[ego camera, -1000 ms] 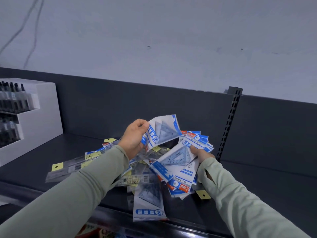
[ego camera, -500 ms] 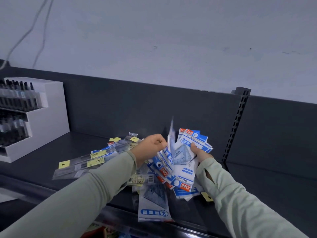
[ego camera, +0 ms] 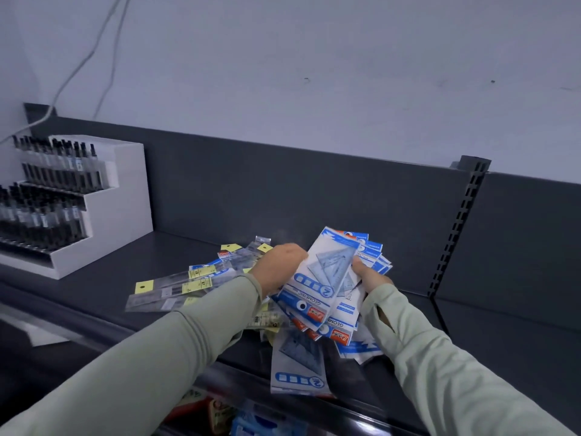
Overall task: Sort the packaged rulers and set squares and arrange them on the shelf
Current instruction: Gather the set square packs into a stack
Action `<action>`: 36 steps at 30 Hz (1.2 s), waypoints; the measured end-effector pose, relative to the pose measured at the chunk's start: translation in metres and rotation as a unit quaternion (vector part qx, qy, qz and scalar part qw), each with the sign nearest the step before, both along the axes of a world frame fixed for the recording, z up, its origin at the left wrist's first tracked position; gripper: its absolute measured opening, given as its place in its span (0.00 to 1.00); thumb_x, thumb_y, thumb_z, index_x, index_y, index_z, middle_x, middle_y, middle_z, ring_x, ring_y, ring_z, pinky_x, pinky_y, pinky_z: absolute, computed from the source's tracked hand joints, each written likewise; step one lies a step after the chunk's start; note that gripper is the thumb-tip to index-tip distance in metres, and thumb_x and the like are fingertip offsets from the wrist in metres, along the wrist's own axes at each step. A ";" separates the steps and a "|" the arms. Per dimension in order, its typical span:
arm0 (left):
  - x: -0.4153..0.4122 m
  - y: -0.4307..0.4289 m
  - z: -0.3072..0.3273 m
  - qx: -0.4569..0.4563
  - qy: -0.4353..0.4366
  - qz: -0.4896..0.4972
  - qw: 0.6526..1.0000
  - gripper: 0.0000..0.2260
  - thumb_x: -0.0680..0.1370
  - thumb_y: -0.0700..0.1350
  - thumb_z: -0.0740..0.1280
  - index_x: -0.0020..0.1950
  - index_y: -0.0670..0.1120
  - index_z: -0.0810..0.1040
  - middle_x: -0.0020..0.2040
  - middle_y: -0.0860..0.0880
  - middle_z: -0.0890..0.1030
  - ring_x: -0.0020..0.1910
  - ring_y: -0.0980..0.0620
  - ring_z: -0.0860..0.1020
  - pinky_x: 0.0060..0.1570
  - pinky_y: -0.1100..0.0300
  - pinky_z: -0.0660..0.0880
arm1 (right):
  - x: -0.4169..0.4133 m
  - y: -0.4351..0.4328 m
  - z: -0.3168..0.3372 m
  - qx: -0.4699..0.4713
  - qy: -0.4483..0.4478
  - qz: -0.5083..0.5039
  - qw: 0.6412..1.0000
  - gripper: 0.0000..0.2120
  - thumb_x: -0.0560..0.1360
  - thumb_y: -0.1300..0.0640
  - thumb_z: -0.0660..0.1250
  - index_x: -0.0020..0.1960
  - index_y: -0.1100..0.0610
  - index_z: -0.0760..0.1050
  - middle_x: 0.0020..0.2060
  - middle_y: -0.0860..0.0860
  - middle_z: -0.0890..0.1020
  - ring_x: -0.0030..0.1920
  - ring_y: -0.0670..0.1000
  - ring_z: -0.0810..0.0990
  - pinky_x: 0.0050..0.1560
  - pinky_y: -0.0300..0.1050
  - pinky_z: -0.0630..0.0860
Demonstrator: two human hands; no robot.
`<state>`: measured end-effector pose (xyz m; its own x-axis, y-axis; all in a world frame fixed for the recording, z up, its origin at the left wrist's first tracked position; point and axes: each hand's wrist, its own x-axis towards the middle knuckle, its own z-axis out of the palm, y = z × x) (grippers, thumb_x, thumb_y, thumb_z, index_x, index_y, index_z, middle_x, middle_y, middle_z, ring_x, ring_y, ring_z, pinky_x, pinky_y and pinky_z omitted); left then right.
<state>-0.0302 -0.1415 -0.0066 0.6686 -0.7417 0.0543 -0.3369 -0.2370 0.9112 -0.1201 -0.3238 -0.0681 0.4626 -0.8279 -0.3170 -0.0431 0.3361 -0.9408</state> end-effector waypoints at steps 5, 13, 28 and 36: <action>-0.005 0.001 -0.005 0.055 -0.190 -0.011 0.980 0.08 0.73 0.49 0.73 0.44 0.50 0.75 0.36 0.55 0.72 0.36 0.56 0.71 0.35 0.62 0.67 | -0.009 0.036 0.031 -0.010 -0.036 0.015 0.999 0.27 0.63 0.45 0.78 0.53 0.61 0.77 0.46 0.59 0.84 0.46 0.61 0.83 0.55 0.59 0.78; 0.038 0.038 -0.014 0.185 -0.263 0.037 0.946 0.06 0.76 0.48 0.67 0.46 0.48 0.72 0.46 0.49 0.78 0.45 0.50 0.75 0.47 0.57 0.72 | -0.026 0.045 0.038 -0.018 -0.062 -0.035 0.997 0.08 0.72 0.65 0.70 0.49 0.62 0.73 0.44 0.59 0.80 0.34 0.54 0.77 0.38 0.47 0.76; 0.040 0.059 -0.028 0.400 -0.541 0.000 0.740 0.11 0.80 0.45 0.57 0.56 0.45 0.76 0.53 0.45 0.79 0.50 0.45 0.79 0.44 0.54 0.74 | -0.016 0.054 0.030 0.002 -0.004 0.007 1.000 0.19 0.71 0.64 0.72 0.59 0.67 0.73 0.52 0.63 0.81 0.36 0.57 0.78 0.52 0.56 0.77; 0.031 0.044 0.009 0.053 -0.467 0.135 0.872 0.09 0.82 0.46 0.52 0.47 0.47 0.70 0.32 0.49 0.75 0.30 0.47 0.73 0.30 0.55 0.67 | -0.011 0.048 0.027 0.009 -0.009 -0.001 1.000 0.23 0.68 0.63 0.75 0.60 0.66 0.73 0.51 0.62 0.82 0.47 0.62 0.82 0.55 0.60 0.77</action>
<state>0.0011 -0.0974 0.0026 0.5205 -0.5980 0.6095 -0.8394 -0.4891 0.2370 -0.1313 -0.2754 -0.0415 0.4675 -0.8224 -0.3242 -0.0259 0.3538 -0.9350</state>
